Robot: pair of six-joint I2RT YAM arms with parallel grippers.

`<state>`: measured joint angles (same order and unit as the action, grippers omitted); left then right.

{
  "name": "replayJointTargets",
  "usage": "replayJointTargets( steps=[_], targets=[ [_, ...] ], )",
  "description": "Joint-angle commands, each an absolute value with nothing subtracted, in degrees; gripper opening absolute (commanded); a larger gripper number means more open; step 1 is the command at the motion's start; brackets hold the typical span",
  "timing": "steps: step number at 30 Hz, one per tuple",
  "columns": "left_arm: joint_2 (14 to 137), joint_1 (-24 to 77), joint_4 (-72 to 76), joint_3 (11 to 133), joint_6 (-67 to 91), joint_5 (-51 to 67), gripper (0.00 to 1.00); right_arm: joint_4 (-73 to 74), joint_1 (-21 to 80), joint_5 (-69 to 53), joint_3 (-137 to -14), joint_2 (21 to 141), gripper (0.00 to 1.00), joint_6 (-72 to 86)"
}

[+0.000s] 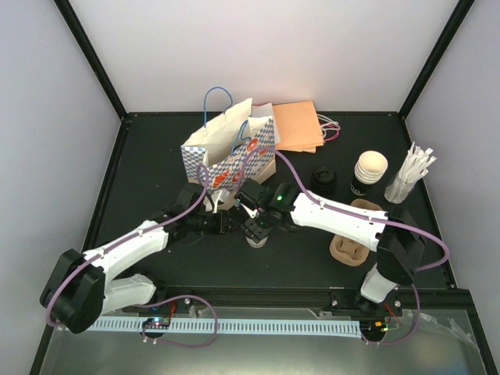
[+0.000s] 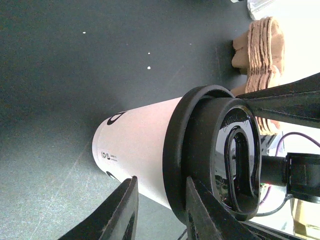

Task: Pack the takeout coffee

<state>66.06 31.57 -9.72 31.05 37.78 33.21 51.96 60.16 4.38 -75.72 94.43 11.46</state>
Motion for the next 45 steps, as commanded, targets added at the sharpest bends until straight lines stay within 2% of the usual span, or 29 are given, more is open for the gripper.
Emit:
replayJointTargets(
  steps=[1, 12, 20, 29, 35, 37, 45],
  targets=[
    [65.5, 33.2, -16.5, 31.1, 37.4, 27.7, 0.28, 52.7, 60.4, 4.9, -74.0, 95.6, 0.73, 10.5],
    [57.0, 33.0, -40.7, 49.7, 29.2, 18.2, 0.36, 52.5, 60.3, 9.7, -75.0, 92.4, 0.73, 12.3],
    [49.7, 33.0, -47.9, 62.5, 27.1, 10.9, 0.38, 52.6, 59.5, 10.7, -75.1, 89.3, 0.72, 12.3],
    [53.5, 29.5, -60.8, 81.2, 20.5, -2.7, 0.39, 54.7, 58.6, 11.3, -77.6, 84.2, 0.72, 11.6],
    [56.8, 19.3, -63.3, 87.3, 14.3, -3.5, 0.43, 56.3, 58.3, 11.3, -80.6, 80.4, 0.72, 10.1],
    [58.0, 16.8, -62.2, 87.9, 12.6, -2.2, 0.46, 56.3, 58.3, 11.1, -81.6, 79.0, 0.71, 9.5],
    [66.5, 12.9, -58.2, 91.5, 4.7, 4.0, 0.76, 58.1, 58.2, 11.6, -86.9, 75.0, 0.69, 7.1]
  ],
)
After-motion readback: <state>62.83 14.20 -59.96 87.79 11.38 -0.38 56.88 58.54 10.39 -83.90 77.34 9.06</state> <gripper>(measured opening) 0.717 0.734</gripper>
